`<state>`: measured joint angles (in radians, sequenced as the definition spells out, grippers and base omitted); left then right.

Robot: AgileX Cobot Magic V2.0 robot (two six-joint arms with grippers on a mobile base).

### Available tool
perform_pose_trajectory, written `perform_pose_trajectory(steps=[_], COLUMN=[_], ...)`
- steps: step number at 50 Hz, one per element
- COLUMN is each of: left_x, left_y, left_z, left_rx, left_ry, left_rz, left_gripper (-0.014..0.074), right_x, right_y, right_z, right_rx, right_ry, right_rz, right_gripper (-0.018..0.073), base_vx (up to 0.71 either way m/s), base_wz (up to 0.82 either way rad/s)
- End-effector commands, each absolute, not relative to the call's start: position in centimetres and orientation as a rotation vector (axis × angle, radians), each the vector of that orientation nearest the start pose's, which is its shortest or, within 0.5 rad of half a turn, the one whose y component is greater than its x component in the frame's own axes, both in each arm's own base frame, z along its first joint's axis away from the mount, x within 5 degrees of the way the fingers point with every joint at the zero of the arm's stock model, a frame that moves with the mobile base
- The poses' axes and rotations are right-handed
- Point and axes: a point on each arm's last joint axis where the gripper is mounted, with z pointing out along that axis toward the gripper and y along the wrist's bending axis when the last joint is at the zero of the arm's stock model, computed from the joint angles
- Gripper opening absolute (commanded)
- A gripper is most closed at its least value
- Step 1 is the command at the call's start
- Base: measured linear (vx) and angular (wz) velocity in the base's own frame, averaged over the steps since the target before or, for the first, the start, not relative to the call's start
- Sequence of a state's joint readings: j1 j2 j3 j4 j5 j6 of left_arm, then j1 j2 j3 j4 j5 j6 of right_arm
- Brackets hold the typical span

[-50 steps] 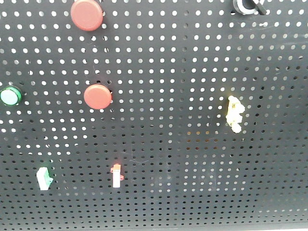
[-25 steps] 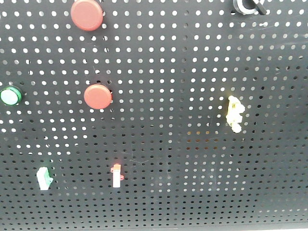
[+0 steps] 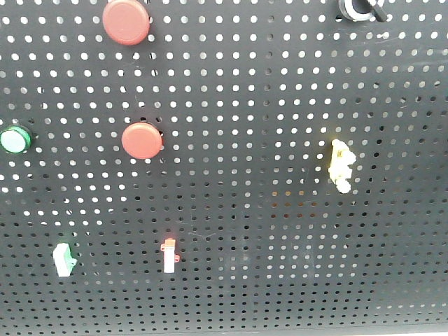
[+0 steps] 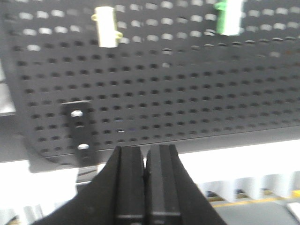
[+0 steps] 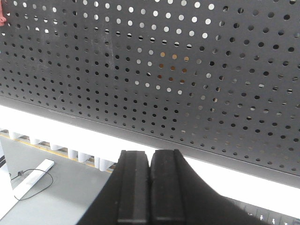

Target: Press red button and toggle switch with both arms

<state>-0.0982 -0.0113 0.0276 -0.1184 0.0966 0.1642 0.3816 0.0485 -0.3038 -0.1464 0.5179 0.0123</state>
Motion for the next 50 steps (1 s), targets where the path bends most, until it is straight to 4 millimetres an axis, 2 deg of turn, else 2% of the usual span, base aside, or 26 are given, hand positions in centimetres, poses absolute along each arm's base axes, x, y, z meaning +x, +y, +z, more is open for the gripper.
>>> perform_pose_trajectory(steps=[1, 29, 35, 41, 46, 50], left_x=[5.6, 5.6, 5.6, 5.6, 5.6, 5.6], left_y=[-0.7, -0.7, -0.7, -0.7, -0.7, -0.7], left_z=[19.3, 19.3, 19.3, 19.3, 19.3, 19.3], left_rx=[0.115, 0.115, 0.115, 0.115, 0.115, 0.115], left_ry=[1.53, 1.53, 1.53, 1.53, 1.53, 1.53], left_rz=[-0.065, -0.065, -0.065, -0.065, -0.065, -0.065], left_gripper=[0.0001, 0.0001, 0.0001, 0.0001, 0.0001, 0.0001], right_x=[3.8, 3.9, 4.6, 5.4, 5.8, 6.0], right_y=[0.9, 0.9, 1.4, 2.0, 2.0, 1.6], right_z=[28.0, 27.8, 25.9, 22.4, 20.2, 19.2], right_rx=[-0.365, -0.366, -0.365, -0.351, -0.273, -0.215], right_ry=[1.61, 1.608, 1.607, 1.603, 1.609, 1.619], right_rz=[0.137, 0.139, 0.174, 0.219, 0.246, 0.191], right_gripper=[-0.0003, -0.0003, -0.0003, -0.0003, -0.0003, -0.0003], base_vx=[0.0, 0.0, 0.0, 0.0, 0.0, 0.0], base_wz=[0.0, 0.0, 0.0, 0.0, 0.0, 0.0])
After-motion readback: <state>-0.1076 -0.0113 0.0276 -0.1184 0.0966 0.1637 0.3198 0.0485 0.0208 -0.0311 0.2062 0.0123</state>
